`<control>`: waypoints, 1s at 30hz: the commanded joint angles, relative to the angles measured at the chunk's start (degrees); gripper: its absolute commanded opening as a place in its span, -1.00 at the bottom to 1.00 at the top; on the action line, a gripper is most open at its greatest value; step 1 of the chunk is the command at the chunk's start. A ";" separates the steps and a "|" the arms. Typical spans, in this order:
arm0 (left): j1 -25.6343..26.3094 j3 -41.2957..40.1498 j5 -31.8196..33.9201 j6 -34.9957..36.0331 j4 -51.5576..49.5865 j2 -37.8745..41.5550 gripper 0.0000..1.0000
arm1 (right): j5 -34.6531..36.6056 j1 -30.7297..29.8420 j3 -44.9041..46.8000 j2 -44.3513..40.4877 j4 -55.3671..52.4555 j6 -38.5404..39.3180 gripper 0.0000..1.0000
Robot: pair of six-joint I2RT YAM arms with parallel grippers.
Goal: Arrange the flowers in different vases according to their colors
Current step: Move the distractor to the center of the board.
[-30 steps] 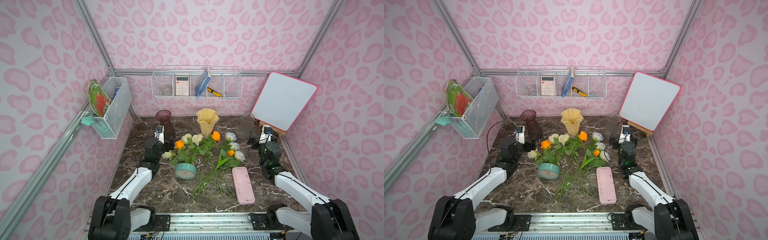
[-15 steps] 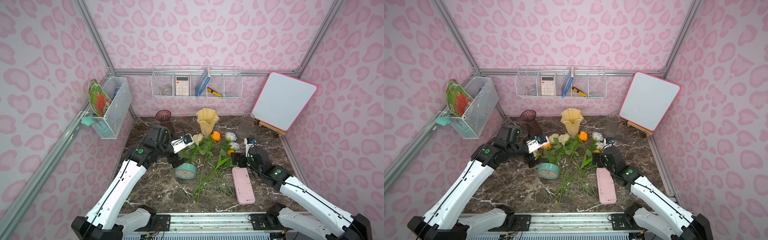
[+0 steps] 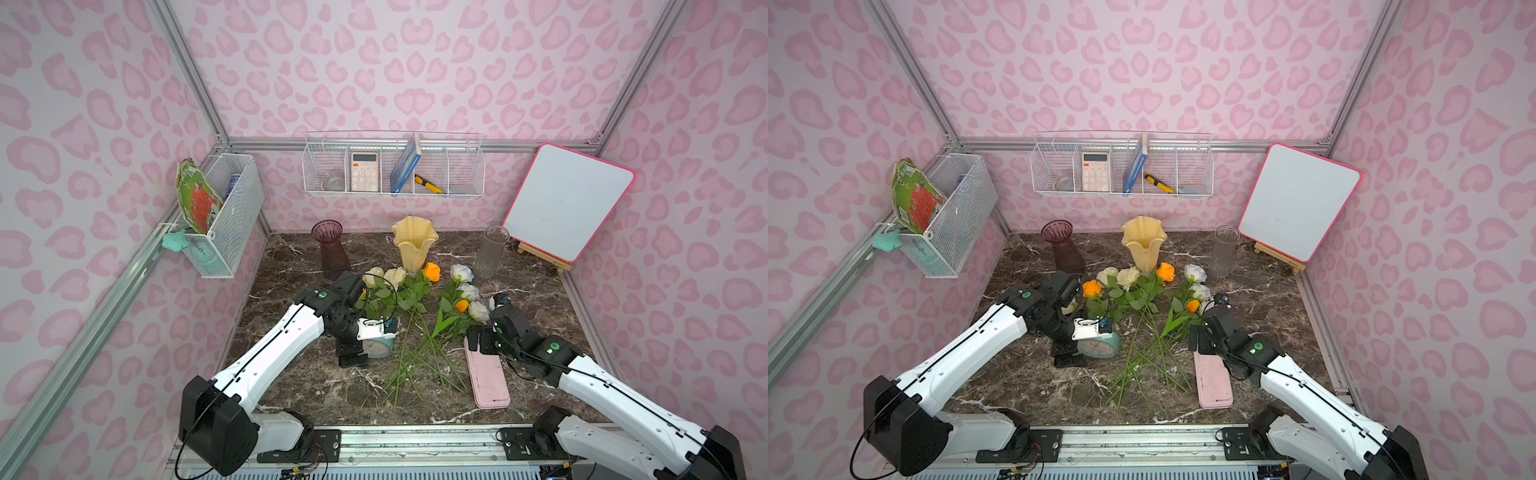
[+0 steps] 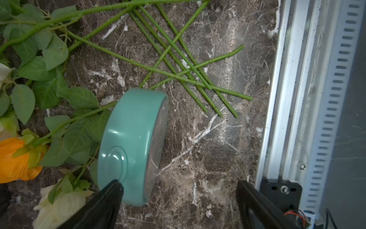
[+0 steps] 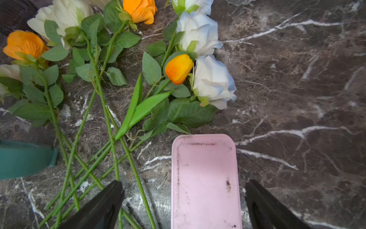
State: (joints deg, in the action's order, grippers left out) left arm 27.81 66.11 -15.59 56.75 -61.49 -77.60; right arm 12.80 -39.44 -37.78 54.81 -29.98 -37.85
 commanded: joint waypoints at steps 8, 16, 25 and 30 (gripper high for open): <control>-0.08 2.41 5.77 0.43 7.19 -7.71 0.81 | -1.36 -0.52 4.66 0.58 3.70 -1.29 0.98; -0.04 3.11 5.58 1.13 7.66 -11.98 0.56 | -0.73 -0.64 7.47 2.15 5.31 -1.85 0.98; 1.48 -1.90 7.78 -0.37 10.56 -9.27 0.45 | -0.14 -0.64 9.14 1.77 7.43 -1.38 0.97; 4.86 -2.49 8.45 -5.98 15.26 -6.92 0.45 | -0.91 -0.64 9.80 2.87 8.94 -0.96 0.97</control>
State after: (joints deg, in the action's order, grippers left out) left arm 30.92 63.64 -7.42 54.48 -49.36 -85.54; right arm 11.86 -40.05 -28.34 57.30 -22.65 -39.16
